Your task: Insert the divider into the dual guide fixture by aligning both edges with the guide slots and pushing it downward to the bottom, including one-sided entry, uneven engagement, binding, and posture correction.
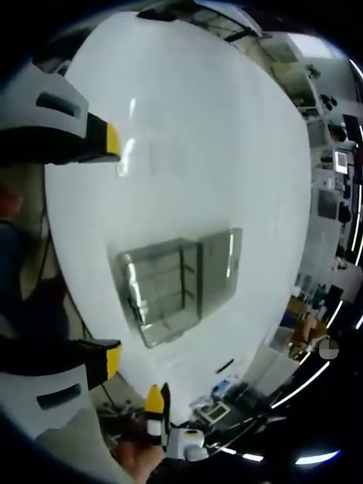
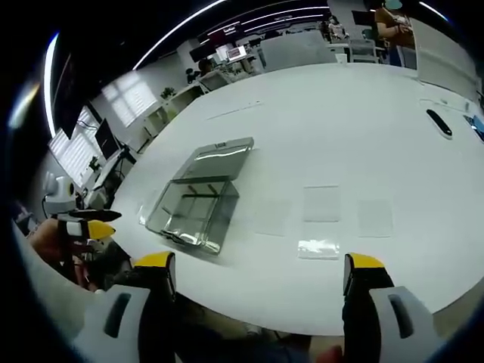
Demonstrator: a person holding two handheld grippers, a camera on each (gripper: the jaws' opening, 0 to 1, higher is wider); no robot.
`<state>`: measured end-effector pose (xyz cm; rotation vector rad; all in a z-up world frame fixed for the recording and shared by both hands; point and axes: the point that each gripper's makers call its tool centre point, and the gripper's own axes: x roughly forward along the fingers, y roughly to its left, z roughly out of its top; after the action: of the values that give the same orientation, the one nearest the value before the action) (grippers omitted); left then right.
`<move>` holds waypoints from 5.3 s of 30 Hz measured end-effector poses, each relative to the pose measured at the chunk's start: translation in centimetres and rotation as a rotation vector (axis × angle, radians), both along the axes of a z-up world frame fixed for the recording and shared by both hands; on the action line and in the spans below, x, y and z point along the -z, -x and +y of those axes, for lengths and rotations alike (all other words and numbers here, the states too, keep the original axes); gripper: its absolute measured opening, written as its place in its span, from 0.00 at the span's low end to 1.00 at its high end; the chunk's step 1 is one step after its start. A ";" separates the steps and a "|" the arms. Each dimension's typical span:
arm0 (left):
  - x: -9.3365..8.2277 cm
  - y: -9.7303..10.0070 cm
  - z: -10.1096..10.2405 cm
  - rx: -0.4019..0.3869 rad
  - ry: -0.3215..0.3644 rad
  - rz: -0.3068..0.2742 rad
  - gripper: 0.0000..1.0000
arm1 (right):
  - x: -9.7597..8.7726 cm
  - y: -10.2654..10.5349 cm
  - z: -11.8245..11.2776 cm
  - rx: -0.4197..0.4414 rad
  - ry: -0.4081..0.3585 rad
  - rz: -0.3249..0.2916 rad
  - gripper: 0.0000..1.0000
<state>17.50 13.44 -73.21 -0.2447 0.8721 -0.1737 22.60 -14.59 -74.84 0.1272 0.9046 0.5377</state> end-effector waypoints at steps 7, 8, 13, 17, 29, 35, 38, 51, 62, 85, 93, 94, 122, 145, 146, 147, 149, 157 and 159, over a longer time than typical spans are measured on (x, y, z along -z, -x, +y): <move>-0.1 -0.4 -0.1 0.003 0.007 -0.004 0.94 | 0.1 -0.4 0.0 -0.001 -0.001 0.005 0.89; -0.1 -0.5 -0.1 0.003 0.009 -0.005 0.93 | 0.1 -0.5 0.0 -0.001 -0.002 0.006 0.88; -0.2 -0.7 -0.1 0.005 0.012 -0.004 0.93 | 0.3 -0.9 0.1 -0.002 -0.003 0.009 0.87; -0.4 -0.9 -0.1 0.005 0.014 -0.009 0.93 | 0.5 -1.3 0.1 -0.004 0.000 0.012 0.86; -0.8 -1.3 -0.9 0.036 0.025 -0.023 0.88 | 1.5 -2.4 -0.2 0.001 -0.014 0.029 0.80; -1.1 -1.4 -1.3 0.049 0.026 -0.026 0.87 | 2.1 -3.0 -0.4 -0.001 -0.001 0.034 0.77; -1.1 -1.5 -1.4 0.055 0.025 -0.024 0.87 | 2.4 -3.5 -0.6 0.007 -0.004 0.037 0.75; -1.2 -1.5 -2.2 0.078 0.028 -0.029 0.85 | 3.3 -4.8 -1.2 0.011 0.017 0.045 0.70; -1.2 -1.7 -2.4 0.085 0.035 -0.033 0.84 | 4.3 -5.9 -1.6 0.008 0.049 0.059 0.64; -1.0 -2.5 -2.1 0.082 0.041 -0.030 0.83 | 5.9 -7.4 -2.8 0.001 0.141 0.103 0.47; -0.9 -2.7 -2.2 0.087 0.046 -0.027 0.83 | 6.2 -7.8 -3.0 -0.002 0.171 0.115 0.42; -0.9 -2.8 -2.2 0.087 0.046 -0.026 0.83 | 6.3 -7.8 -2.9 -0.003 0.175 0.117 0.42; -0.6 -3.5 -1.4 0.077 0.055 -0.027 0.83 | 7.1 -8.0 -2.9 -0.003 0.400 0.150 0.32; -1.0 -4.2 -1.0 0.071 0.067 -0.042 0.83 | 7.3 -8.0 -3.0 -0.002 0.459 0.242 0.31; -1.0 -4.2 -1.0 0.070 0.067 -0.042 0.83 | 7.3 -8.0 -3.0 -0.002 0.460 0.243 0.31; -0.9 -4.2 -1.1 0.071 0.067 -0.042 0.83 | 7.3 -8.0 -3.0 -0.001 0.460 0.244 0.31; -0.9 -4.3 -1.1 0.070 0.068 -0.044 0.83 | 7.3 -8.1 -3.0 -0.001 0.465 0.256 0.31; -1.2 -4.5 -1.3 0.071 0.069 -0.051 0.83 | 7.3 -7.9 -3.0 0.000 0.479 0.299 0.30; -1.3 -4.5 -1.3 0.071 0.068 -0.053 0.83 | 7.3 -7.9 -3.0 -0.004 0.482 0.302 0.30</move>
<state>22.03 12.11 -71.94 -0.2716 0.8238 -0.2749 30.53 -17.57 -82.15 -0.2370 1.3057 0.2943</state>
